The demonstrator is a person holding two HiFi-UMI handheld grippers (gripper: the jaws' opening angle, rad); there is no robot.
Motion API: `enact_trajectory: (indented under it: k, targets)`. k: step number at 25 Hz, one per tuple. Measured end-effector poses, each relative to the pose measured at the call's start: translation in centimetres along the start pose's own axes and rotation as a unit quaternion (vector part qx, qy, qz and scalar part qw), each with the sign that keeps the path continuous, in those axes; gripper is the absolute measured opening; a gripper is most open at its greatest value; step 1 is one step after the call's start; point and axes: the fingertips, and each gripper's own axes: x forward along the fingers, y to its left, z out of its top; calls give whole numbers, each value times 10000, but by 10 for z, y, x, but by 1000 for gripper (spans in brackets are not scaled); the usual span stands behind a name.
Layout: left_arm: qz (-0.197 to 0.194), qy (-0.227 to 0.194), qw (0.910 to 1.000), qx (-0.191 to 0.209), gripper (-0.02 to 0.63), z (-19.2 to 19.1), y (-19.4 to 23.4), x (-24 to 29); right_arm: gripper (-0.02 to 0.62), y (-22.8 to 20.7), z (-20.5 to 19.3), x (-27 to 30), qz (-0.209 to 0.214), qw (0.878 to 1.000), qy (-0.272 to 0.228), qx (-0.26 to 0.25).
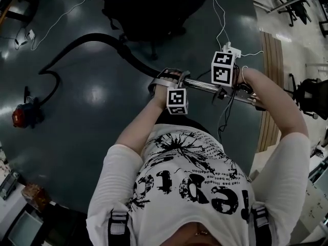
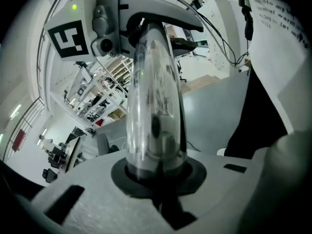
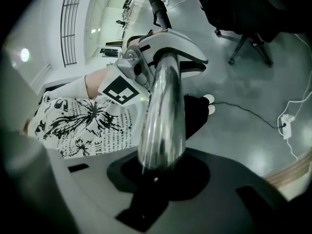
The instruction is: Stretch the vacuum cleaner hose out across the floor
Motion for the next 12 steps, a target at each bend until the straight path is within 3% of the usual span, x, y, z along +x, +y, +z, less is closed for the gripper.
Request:
enact_trajectory:
  k: [2, 4, 5, 7, 10, 12]
  targets:
    - [-603, 69, 9981, -56, 48, 3, -12, -1, 84, 2, -8, 2, -170, 9996, 173, -119]
    - [-1410, 52, 9892, -397, 46, 16, -33, -3, 84, -15, -25, -2, -1057, 9907, 678, -520]
    - [-1804, 25, 9813, -668, 44, 25, -43, -2, 83, -30, -33, -9, -1715, 9774, 930, -811]
    - [-2432, -78, 9623, -1219, 44, 48, -57, 1, 84, -56, -45, -31, -2908, 9370, 1240, -1483]
    - [-3041, -334, 9369, -1693, 43, 86, -65, 6, 84, -71, -56, -57, -3968, 8755, 1323, -2420]
    - [-3348, -410, 9240, -1801, 44, 106, -61, 8, 84, -84, -67, -75, -4715, 8248, 1417, -2782]
